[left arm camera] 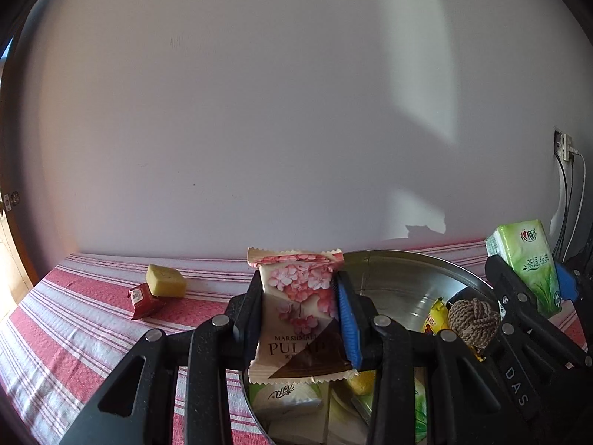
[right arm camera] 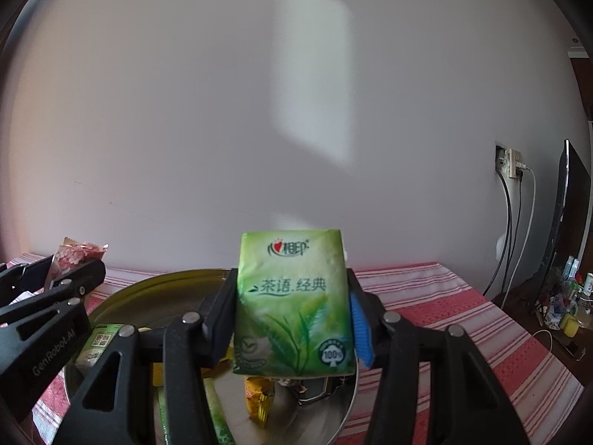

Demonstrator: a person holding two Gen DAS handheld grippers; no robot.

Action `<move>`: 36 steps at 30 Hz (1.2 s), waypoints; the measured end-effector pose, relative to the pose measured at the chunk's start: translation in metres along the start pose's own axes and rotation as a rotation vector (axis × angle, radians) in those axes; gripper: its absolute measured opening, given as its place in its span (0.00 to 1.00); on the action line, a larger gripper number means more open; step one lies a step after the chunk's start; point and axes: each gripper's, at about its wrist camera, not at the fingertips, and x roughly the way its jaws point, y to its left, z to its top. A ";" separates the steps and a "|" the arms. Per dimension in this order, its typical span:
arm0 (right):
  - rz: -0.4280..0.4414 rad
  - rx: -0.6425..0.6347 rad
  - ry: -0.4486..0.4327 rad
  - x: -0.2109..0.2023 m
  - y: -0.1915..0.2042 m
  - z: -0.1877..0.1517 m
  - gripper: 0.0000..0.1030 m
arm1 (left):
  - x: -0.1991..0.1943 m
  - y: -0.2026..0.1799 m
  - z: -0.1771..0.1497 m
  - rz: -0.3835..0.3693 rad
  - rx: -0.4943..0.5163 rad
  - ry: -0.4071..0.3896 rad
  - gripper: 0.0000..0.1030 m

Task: Organize objects
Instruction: 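Carry the tissue pack and flowered wrapper over the silver tin, then open both tools to drop the items into the tin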

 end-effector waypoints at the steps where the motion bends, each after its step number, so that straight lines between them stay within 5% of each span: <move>1: -0.007 -0.006 0.006 0.003 -0.002 -0.002 0.52 | 0.003 -0.001 -0.001 -0.002 -0.003 0.008 0.38; 3: -0.012 -0.009 0.024 0.025 -0.033 0.002 0.52 | 0.010 -0.002 -0.001 -0.005 -0.006 0.023 0.38; 14: 0.010 -0.022 0.084 0.031 -0.044 -0.005 0.52 | 0.029 -0.004 -0.010 -0.006 0.008 0.059 0.38; 16: 0.009 -0.031 0.088 0.050 -0.074 0.002 0.52 | 0.038 -0.005 -0.005 -0.007 0.004 0.060 0.38; 36: 0.079 -0.047 0.113 0.040 -0.094 0.000 0.52 | 0.042 -0.004 -0.012 0.012 0.031 0.110 0.43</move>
